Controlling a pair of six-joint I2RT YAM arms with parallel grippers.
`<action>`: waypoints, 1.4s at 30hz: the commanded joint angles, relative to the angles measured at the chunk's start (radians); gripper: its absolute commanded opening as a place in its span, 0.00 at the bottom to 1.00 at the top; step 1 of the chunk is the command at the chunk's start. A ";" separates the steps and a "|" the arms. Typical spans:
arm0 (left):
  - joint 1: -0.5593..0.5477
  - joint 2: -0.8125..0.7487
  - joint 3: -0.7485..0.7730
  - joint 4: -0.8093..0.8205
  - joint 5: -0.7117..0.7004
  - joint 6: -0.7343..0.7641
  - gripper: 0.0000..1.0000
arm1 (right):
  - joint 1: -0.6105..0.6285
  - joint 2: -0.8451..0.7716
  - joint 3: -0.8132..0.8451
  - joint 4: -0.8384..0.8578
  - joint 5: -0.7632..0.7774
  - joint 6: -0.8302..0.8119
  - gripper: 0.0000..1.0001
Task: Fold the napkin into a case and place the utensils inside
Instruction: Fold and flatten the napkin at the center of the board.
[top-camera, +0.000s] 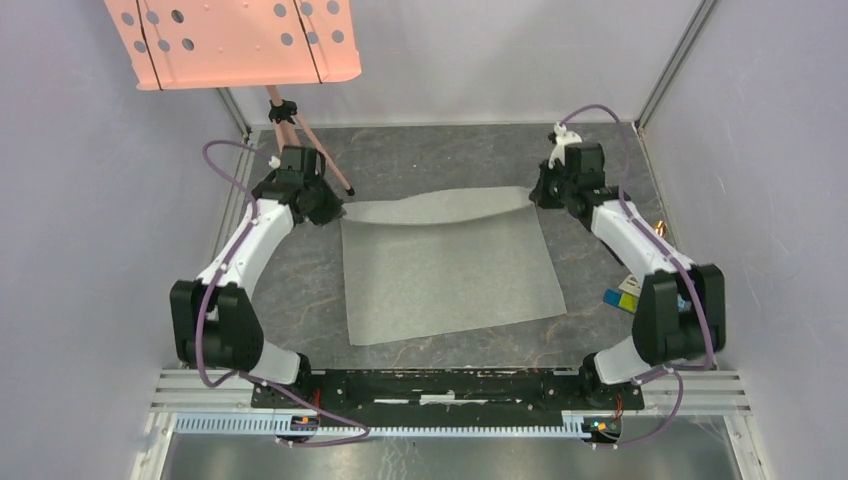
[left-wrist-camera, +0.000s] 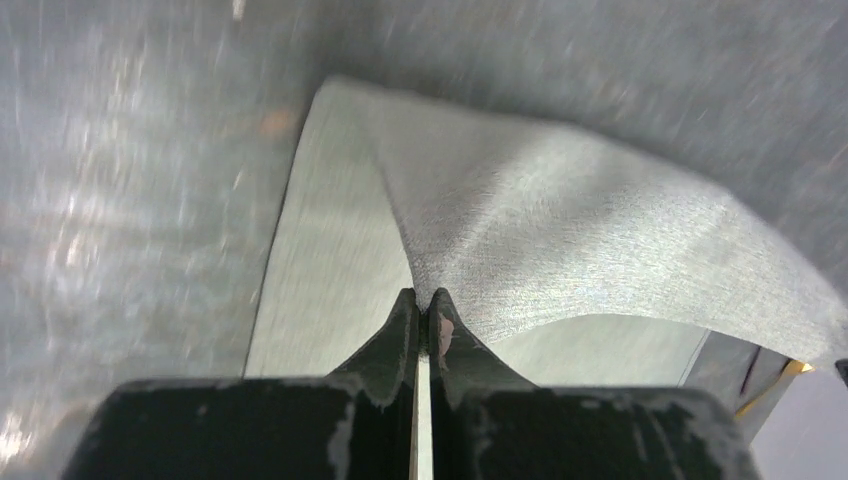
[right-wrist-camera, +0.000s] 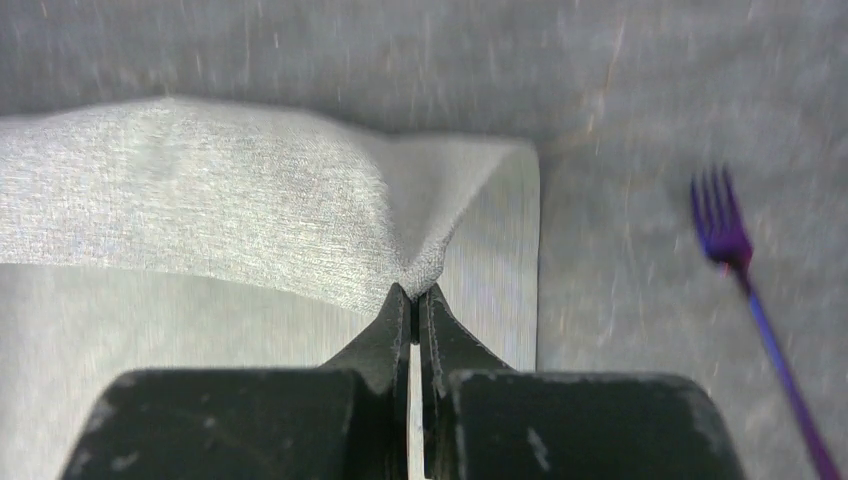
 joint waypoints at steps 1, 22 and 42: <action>0.002 -0.187 -0.195 -0.069 0.109 0.010 0.02 | -0.005 -0.206 -0.199 -0.033 -0.037 -0.006 0.00; -0.235 -0.631 -0.697 -0.322 0.143 -0.307 0.02 | -0.007 -0.597 -0.593 -0.303 0.058 -0.021 0.00; -0.269 -0.516 -0.719 -0.360 0.079 -0.378 0.02 | -0.006 -0.645 -0.754 -0.240 0.050 0.104 0.00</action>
